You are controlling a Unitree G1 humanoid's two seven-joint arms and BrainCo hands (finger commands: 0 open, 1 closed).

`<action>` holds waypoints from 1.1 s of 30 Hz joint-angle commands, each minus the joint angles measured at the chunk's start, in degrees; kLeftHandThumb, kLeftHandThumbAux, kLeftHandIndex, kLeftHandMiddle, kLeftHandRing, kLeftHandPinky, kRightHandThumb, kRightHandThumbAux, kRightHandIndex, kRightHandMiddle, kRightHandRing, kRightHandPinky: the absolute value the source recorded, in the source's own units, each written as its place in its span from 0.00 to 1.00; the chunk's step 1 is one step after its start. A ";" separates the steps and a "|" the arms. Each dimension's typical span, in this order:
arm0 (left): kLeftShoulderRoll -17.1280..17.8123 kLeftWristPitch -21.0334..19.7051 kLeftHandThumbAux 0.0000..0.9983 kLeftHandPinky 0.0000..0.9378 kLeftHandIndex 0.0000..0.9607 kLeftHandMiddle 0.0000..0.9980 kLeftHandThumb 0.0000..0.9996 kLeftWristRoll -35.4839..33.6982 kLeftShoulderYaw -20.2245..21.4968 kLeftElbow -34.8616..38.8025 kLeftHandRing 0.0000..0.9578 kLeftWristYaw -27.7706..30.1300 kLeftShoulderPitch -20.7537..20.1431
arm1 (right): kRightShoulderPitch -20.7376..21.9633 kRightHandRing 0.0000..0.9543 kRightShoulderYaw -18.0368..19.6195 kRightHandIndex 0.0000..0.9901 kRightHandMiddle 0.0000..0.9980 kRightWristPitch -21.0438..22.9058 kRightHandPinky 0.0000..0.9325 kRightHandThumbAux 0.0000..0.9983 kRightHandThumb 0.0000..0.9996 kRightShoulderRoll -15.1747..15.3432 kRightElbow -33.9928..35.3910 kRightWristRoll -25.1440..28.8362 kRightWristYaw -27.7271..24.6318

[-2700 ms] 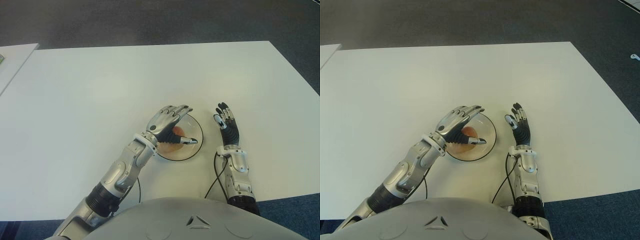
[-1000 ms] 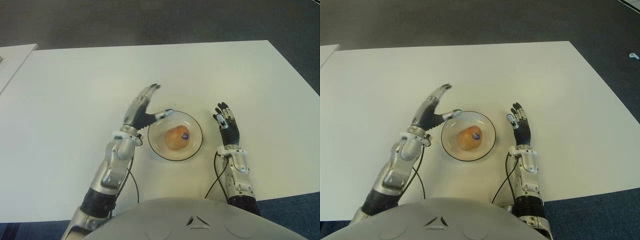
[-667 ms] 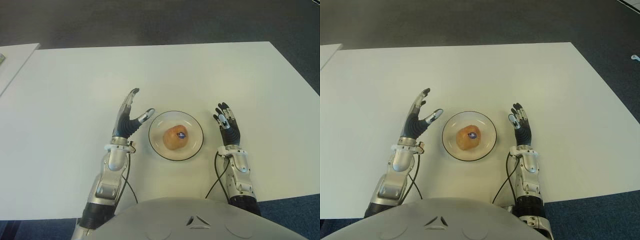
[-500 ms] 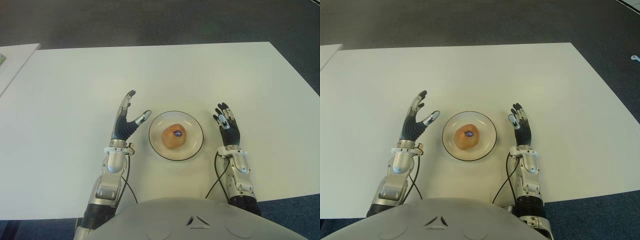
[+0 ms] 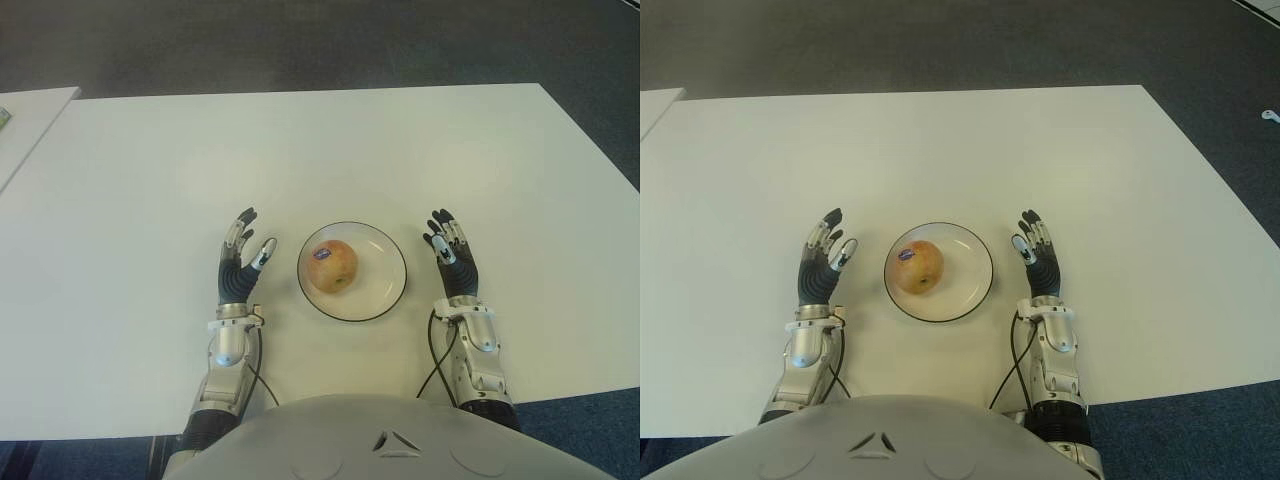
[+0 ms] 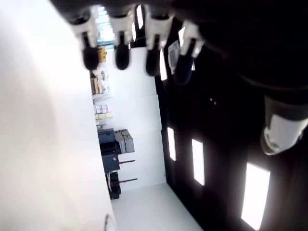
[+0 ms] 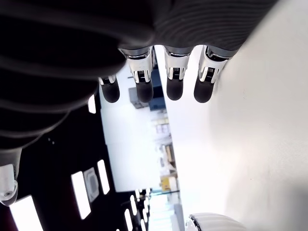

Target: Put the apples into the plate.

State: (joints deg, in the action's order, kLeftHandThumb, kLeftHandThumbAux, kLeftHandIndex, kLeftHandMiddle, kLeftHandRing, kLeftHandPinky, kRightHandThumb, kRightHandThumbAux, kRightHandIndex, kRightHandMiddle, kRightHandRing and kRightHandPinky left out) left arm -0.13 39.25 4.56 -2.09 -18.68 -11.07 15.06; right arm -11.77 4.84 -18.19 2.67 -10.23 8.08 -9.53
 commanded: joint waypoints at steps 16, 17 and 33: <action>-7.78 -7.41 0.59 0.20 0.26 0.18 0.11 -2.49 -4.19 4.07 0.16 -0.66 9.12 | -1.10 0.00 -1.13 0.00 0.00 -3.00 0.00 0.62 0.13 2.75 -3.13 -3.28 -1.64; -8.15 -7.46 0.59 0.20 0.25 0.18 0.12 -2.42 -4.30 4.12 0.16 -1.14 9.30 | -1.05 0.00 -1.22 0.00 0.00 -3.20 0.00 0.63 0.13 2.76 -3.18 -3.50 -1.53; -6.33 -18.32 0.59 0.01 0.10 0.07 0.14 4.27 -9.85 19.92 0.04 -3.58 17.16 | -1.22 0.00 -2.50 0.00 0.00 -3.15 0.00 0.67 0.13 2.49 -2.38 -4.96 -0.82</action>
State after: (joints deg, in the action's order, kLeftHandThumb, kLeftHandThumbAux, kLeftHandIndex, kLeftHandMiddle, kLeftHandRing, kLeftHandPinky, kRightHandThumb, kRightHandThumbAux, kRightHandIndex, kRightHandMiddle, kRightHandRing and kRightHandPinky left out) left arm -4.02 24.99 6.74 -9.69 -2.45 -14.07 28.85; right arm -12.33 2.95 -23.08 5.52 -11.70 3.59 -10.51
